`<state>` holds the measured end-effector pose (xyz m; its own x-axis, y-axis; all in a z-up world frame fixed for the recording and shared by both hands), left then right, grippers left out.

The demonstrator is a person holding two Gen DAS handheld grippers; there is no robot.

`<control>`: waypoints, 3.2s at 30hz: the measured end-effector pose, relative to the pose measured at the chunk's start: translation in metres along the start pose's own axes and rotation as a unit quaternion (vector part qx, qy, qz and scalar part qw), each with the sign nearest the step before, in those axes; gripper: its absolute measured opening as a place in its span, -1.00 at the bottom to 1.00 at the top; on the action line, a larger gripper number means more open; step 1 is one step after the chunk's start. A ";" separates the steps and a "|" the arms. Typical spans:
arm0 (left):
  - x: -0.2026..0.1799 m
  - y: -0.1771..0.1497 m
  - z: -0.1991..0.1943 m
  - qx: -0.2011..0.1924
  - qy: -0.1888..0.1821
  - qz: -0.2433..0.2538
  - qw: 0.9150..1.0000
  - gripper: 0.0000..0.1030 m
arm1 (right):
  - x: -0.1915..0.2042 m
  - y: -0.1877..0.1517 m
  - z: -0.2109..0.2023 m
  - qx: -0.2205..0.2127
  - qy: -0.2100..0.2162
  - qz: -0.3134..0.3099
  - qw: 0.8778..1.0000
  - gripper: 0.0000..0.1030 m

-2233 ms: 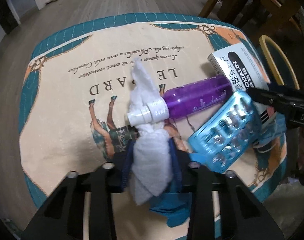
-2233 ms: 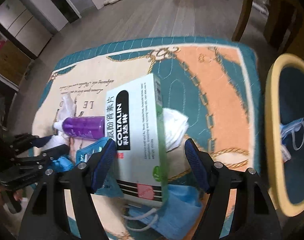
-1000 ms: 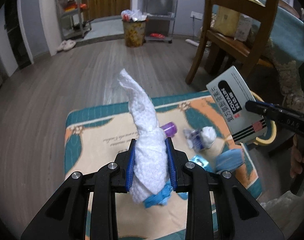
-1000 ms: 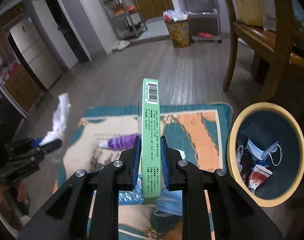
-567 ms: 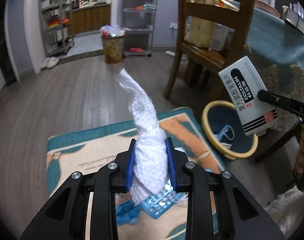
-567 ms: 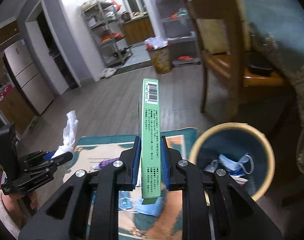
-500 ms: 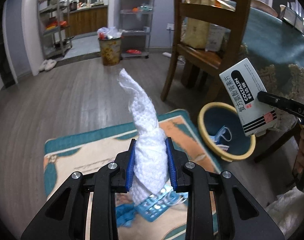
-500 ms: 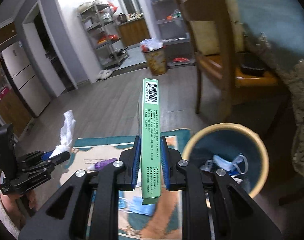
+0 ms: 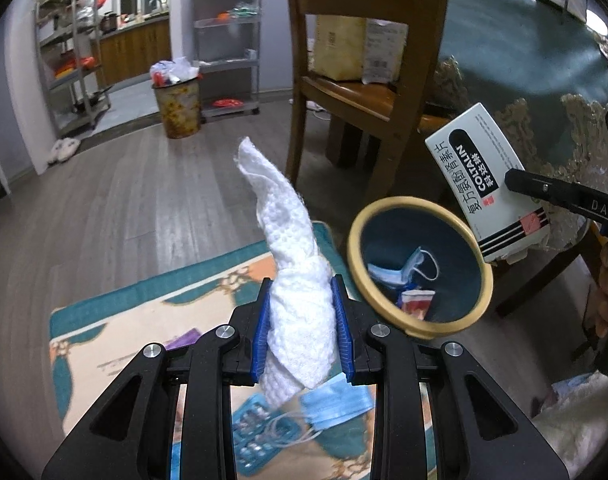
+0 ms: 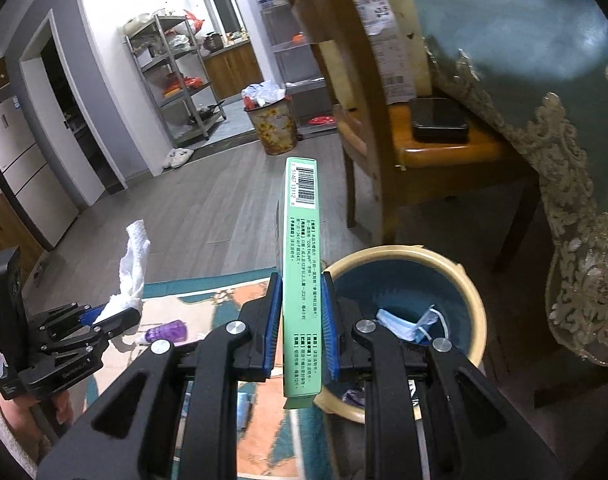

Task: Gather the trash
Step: 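Carry the tissue and medicine box over the bin and open both grippers, then move both open grippers back over the cushion toward the spray bottle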

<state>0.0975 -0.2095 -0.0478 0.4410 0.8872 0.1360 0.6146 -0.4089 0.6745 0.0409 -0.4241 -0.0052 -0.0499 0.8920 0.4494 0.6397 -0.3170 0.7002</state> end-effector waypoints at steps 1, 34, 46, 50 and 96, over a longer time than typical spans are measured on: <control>-0.003 0.000 0.002 0.000 -0.002 0.001 1.000 -0.42 | -0.005 0.001 -0.001 -0.001 -0.002 0.003 1.000 -0.64; -0.144 0.006 0.082 0.035 -0.075 0.048 0.995 -0.42 | -0.115 -0.029 0.016 0.072 -0.101 0.017 0.992 -0.64; -0.162 -0.005 0.105 0.053 -0.063 0.054 0.995 -0.18 | -0.118 -0.040 0.034 0.093 -0.103 0.014 0.990 -0.60; -0.152 -0.002 0.105 0.050 -0.059 0.033 0.996 0.34 | -0.117 -0.041 0.033 0.093 -0.104 0.020 0.990 -0.37; 0.056 -0.023 -0.011 -0.004 0.055 -0.050 0.997 0.85 | 0.036 -0.023 0.078 0.067 -0.044 -0.054 0.995 0.89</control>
<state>0.1013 -0.1480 -0.0479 0.3029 0.9416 0.1469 0.6468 -0.3163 0.6939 0.0845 -0.3597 -0.0480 -0.0602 0.9448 0.3220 0.7308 -0.1780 0.6590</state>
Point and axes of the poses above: each gripper's, at about its wrist camera, not at the fingertips, and z roughly the way its jaws point, x to its left, y to its top, the point moved 5 cm from there along z, roughly the way its jaws point, and after that the axes turned 15 degrees about y, right-handed, at the moved point
